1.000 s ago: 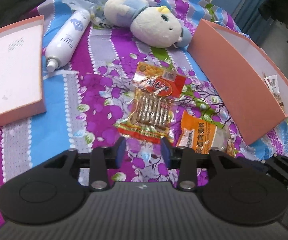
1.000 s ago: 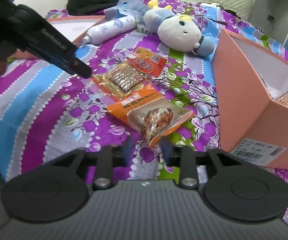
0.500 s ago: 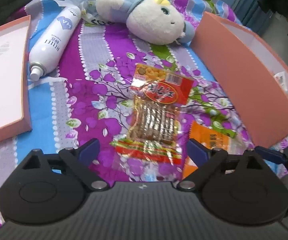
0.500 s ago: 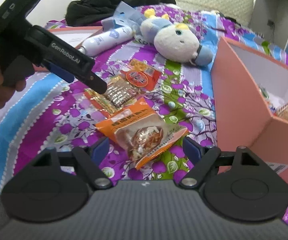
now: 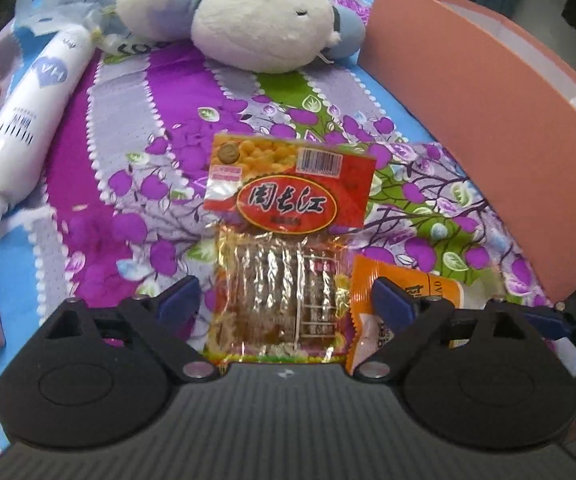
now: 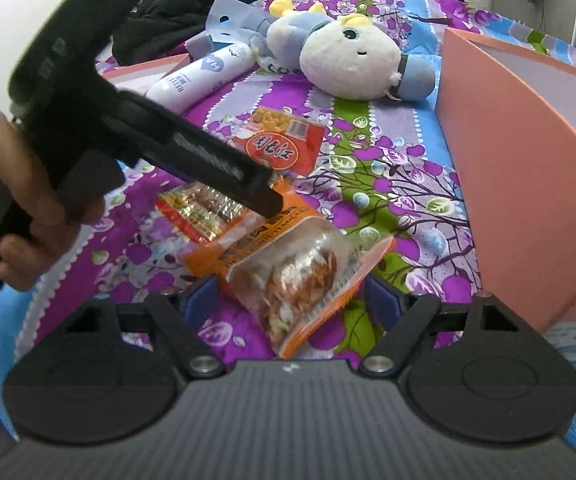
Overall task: Organize snacks
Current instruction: 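Carry both held bags over the open pink box with both tools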
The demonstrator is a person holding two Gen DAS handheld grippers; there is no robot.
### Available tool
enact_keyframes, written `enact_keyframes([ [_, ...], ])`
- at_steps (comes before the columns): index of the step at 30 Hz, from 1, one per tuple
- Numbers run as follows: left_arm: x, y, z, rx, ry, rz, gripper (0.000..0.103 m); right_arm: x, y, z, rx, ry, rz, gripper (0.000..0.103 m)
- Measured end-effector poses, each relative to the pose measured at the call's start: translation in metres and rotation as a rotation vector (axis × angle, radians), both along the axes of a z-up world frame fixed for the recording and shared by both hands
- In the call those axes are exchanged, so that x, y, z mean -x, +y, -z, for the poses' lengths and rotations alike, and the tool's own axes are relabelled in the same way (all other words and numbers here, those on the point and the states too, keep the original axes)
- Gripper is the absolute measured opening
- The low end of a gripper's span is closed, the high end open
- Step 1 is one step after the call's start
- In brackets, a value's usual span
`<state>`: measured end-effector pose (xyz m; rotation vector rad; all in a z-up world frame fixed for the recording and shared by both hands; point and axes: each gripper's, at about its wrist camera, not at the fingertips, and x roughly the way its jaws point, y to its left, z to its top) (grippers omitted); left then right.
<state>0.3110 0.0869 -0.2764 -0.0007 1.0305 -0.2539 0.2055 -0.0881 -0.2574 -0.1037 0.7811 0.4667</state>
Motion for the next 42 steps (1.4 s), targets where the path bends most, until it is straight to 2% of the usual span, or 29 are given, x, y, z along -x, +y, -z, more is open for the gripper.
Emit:
enact_keyframes([
  [2,-0.002,0.0,0.003,0.0,0.003,-0.012,0.09,-0.005,-0.001,0.003,-0.031,0.028,-0.009,0.068],
  [3,-0.002,-0.001,0.004,-0.011,-0.001,-0.008,0.09,-0.007,-0.001,0.004,-0.044,0.03,-0.005,0.065],
  [5,-0.001,0.0,0.003,-0.017,-0.009,-0.02,0.082,-0.008,0.0,0.005,-0.064,0.029,-0.017,0.049],
  [8,0.0,0.01,0.0,0.01,-0.008,-0.039,0.075,-0.008,0.001,0.003,-0.06,0.026,-0.014,0.045],
  [12,0.001,0.015,-0.005,0.052,-0.021,-0.047,0.077,-0.005,-0.007,-0.001,-0.035,0.014,0.013,0.043],
  [13,0.003,0.016,-0.006,0.078,-0.026,-0.047,0.082,-0.003,-0.011,-0.002,-0.027,0.014,0.022,0.028],
  [15,0.005,0.019,-0.006,0.107,-0.024,-0.064,0.083,-0.002,-0.019,-0.005,-0.031,0.027,0.045,0.028],
  [17,0.007,0.015,-0.005,0.09,-0.027,-0.064,0.083,0.002,-0.026,-0.01,-0.024,0.02,0.066,0.028],
  [21,0.011,-0.007,0.001,-0.047,-0.039,-0.031,0.079,0.006,-0.033,-0.013,-0.003,0.009,0.076,0.027],
  [22,0.011,-0.01,0.001,-0.057,-0.041,-0.034,0.075,0.007,-0.035,-0.014,-0.002,0.01,0.081,0.027],
  [23,0.011,-0.01,0.001,-0.059,-0.042,-0.037,0.066,0.009,-0.035,-0.015,0.002,0.007,0.084,0.027],
  [24,0.012,-0.01,-0.001,-0.06,-0.041,-0.043,0.063,0.011,-0.036,-0.016,0.007,0.004,0.085,0.027],
  [26,0.013,-0.009,-0.004,-0.054,-0.033,-0.052,0.051,0.014,-0.038,-0.019,0.008,0.001,0.088,0.027],
  [29,0.021,-0.008,-0.01,-0.047,-0.033,-0.067,0.045,0.022,-0.039,-0.022,0.014,-0.01,0.084,0.027],
  [35,0.055,-0.008,-0.029,-0.002,-0.049,-0.11,0.043,0.04,-0.043,-0.03,0.029,-0.037,0.07,0.027],
  [42,0.1,-0.008,-0.072,0.072,-0.086,-0.197,0.043,0.062,-0.047,-0.045,0.031,-0.067,0.052,0.027],
])
